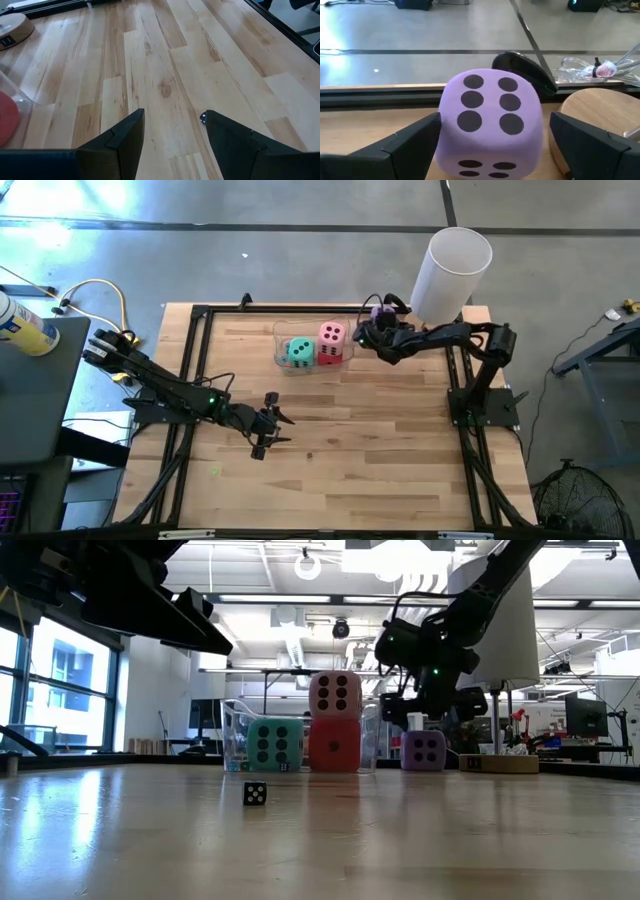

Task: Pick & Place Dice
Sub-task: Put the large purple dice into the transparent bin

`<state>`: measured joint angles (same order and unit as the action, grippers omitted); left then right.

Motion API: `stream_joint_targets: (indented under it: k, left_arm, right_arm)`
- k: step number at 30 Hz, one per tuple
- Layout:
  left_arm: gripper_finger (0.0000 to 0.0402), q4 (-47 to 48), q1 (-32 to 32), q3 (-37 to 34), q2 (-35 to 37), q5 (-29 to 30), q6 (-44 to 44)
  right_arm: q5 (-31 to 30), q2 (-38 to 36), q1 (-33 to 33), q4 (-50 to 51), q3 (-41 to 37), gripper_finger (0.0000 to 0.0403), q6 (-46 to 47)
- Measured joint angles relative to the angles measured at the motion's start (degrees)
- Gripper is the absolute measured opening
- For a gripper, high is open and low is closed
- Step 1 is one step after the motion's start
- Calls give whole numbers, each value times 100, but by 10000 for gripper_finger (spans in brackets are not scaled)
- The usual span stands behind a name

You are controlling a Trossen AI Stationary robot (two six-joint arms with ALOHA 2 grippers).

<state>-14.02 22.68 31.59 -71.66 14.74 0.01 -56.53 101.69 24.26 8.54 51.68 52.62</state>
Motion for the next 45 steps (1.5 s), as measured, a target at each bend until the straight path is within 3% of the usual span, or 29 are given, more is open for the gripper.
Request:
stream_joint_targets:
  k: [15, 33, 39, 45]
  left_arm:
    - [202, -15, 0, 0, 0, 4, 2]
    - [202, -15, 0, 2, 0, 4, -81]
    - [202, -15, 0, 0, 0, 4, -90]
    - [202, -15, 0, 0, 0, 4, -90]
  right_arm:
    - [241, 0, 128, 70, 2, 366, -15]
    - [317, 505, 165, -77, 22, 366, 34]
    - [-139, 533, 7, 127, 15, 366, 593]
    - [-322, 540, -148, 71, 1, 366, 445]
